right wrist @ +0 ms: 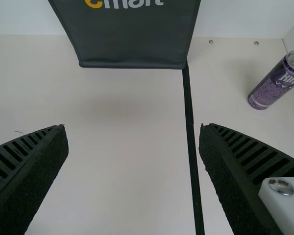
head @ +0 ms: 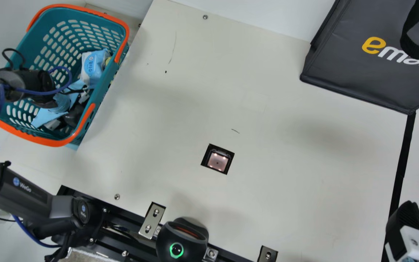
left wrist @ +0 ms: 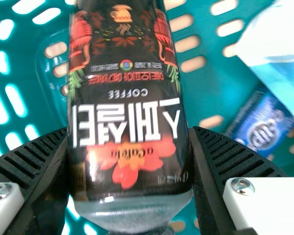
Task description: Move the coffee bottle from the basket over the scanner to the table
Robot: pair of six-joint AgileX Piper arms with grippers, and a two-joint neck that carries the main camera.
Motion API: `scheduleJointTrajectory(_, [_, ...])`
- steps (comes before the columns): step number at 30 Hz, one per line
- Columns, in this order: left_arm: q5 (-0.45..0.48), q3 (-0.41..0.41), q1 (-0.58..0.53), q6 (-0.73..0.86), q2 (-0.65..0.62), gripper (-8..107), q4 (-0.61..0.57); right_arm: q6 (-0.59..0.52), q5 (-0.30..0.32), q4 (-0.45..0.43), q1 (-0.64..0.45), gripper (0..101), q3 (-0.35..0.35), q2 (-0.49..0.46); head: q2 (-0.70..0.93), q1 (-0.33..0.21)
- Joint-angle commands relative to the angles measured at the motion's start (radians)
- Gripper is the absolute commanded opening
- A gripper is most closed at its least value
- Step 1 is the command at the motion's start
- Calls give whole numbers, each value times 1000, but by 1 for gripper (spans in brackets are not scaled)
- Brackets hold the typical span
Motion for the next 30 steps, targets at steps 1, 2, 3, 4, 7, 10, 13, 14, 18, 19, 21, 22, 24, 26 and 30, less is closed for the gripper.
scheduleJointTrajectory(1, [25, -2, -6, 9, -40, -8, -13, 0, 0, 0, 0, 95, 0, 0, 2, -29])
scheduleJointTrajectory(2, [36, -4, -9, 13, -57, -8, -17, 0, 0, 0, 0, 95, 0, 0, 2, -29])
scheduleJointTrajectory(3, [47, -6, -13, 18, -74, -8, -22, 0, 0, 0, 0, 95, 0, 0, 2, -29])
scheduleJointTrajectory(4, [58, -8, -16, 23, -91, -8, -27, 0, 0, 0, 0, 95, 0, 0, 2, -29])
scheduleJointTrajectory(7, [88, -17, -25, 39, -137, -8, -39, 0, 0, 0, 0, 95, 0, 0, 2, -29])
scheduleJointTrajectory(10, [116, -28, -32, 57, -183, -8, -54, 0, 0, 0, 0, 95, 0, 0, 2, -29])
scheduleJointTrajectory(13, [144, -40, -38, 74, -232, -8, -68, 0, 0, 0, 0, 95, 0, 0, 2, -29])
scheduleJointTrajectory(14, [154, -46, -40, 78, -248, -8, -70, 0, 0, 0, 0, 95, 0, 0, 2, -29])
scheduleJointTrajectory(18, [197, -72, -48, 88, -309, -8, -78, 0, 0, 0, 0, 95, 0, 0, 2, -29])
scheduleJointTrajectory(19, [208, -80, -50, 90, -324, -8, -80, 0, 0, 0, 0, 95, 0, 0, 2, -29])
scheduleJointTrajectory(21, [231, -97, -57, 94, -355, -8, -84, 0, 0, 0, 0, 95, 0, 0, 2, -29])
scheduleJointTrajectory(22, [243, -107, -60, 98, -370, -8, -87, 0, 0, 0, 0, 95, 0, 0, 2, -29])
scheduleJointTrajectory(24, [268, -127, -69, 102, -400, -8, -91, 0, 0, 0, 0, 95, 0, 0, 2, -29])
scheduleJointTrajectory(26, [297, -153, -79, 107, -430, -8, -95, 0, 0, 0, 0, 95, 0, 0, 2, -29])
scheduleJointTrajectory(30, [355, -211, -105, 115, -479, -8, -102, 0, 0, 0, 0, 95, 0, 0, 2, -29])
